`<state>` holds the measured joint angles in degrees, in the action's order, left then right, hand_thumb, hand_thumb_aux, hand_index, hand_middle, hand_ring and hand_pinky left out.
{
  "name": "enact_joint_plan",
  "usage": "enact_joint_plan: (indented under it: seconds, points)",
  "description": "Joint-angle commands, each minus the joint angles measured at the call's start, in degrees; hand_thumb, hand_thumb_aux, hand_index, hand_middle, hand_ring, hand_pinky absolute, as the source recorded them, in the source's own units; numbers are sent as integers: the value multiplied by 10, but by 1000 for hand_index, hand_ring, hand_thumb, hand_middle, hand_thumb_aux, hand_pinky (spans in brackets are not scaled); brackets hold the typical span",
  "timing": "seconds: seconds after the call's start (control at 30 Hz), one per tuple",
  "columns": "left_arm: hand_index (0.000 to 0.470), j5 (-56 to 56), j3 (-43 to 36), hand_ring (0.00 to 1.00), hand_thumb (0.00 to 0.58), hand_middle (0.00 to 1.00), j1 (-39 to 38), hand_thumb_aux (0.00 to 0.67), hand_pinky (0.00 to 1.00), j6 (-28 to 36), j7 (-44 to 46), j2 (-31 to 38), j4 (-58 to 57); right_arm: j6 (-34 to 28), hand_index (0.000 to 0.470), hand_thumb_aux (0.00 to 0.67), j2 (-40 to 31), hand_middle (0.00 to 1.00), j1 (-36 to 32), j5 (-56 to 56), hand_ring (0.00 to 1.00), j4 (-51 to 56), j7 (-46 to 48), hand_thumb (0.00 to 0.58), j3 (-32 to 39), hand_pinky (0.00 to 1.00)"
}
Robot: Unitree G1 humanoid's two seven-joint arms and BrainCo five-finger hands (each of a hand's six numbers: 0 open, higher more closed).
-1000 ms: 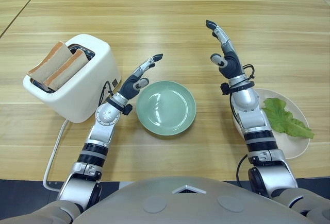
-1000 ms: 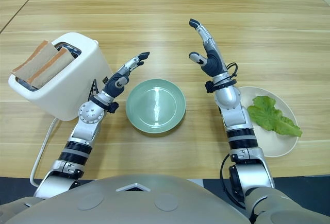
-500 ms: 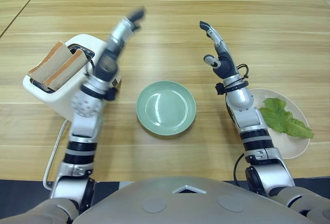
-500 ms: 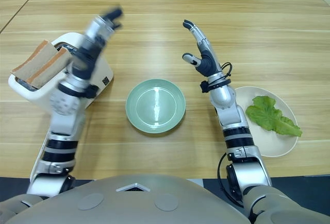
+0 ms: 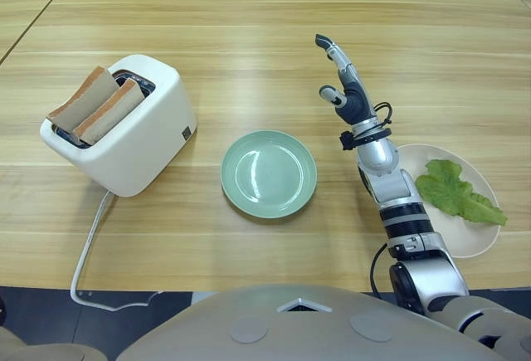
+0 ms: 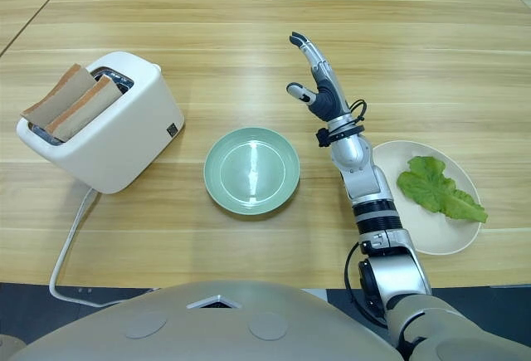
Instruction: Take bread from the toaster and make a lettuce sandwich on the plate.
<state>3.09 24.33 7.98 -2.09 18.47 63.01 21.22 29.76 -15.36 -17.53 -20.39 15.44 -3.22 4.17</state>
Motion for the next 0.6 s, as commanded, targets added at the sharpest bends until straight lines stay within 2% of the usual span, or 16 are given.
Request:
enact_joint_plan:
  seconds: [0.03,0.2,0.57,0.6]
  points:
    - [0,-195,-112,0,0,0,-72,0,0,-68,13,48,-170,-10,0,0,-13,0,20,-3,0,-25,-3,0,-10,0]
    - [0,-214,-111,0,0,0,-49,0,0,-102,12,41,-213,-17,0,0,-17,0,30,-2,0,-42,-3,0,-12,0]
    - [0,-275,-161,0,0,0,-24,0,0,-113,30,35,-279,-21,0,0,-20,0,43,-3,0,-60,-4,0,-14,0]
    - [17,-277,-165,0,40,0,-23,24,0,-115,31,34,-281,-22,0,0,-20,0,44,-3,0,-62,-3,0,-15,0]
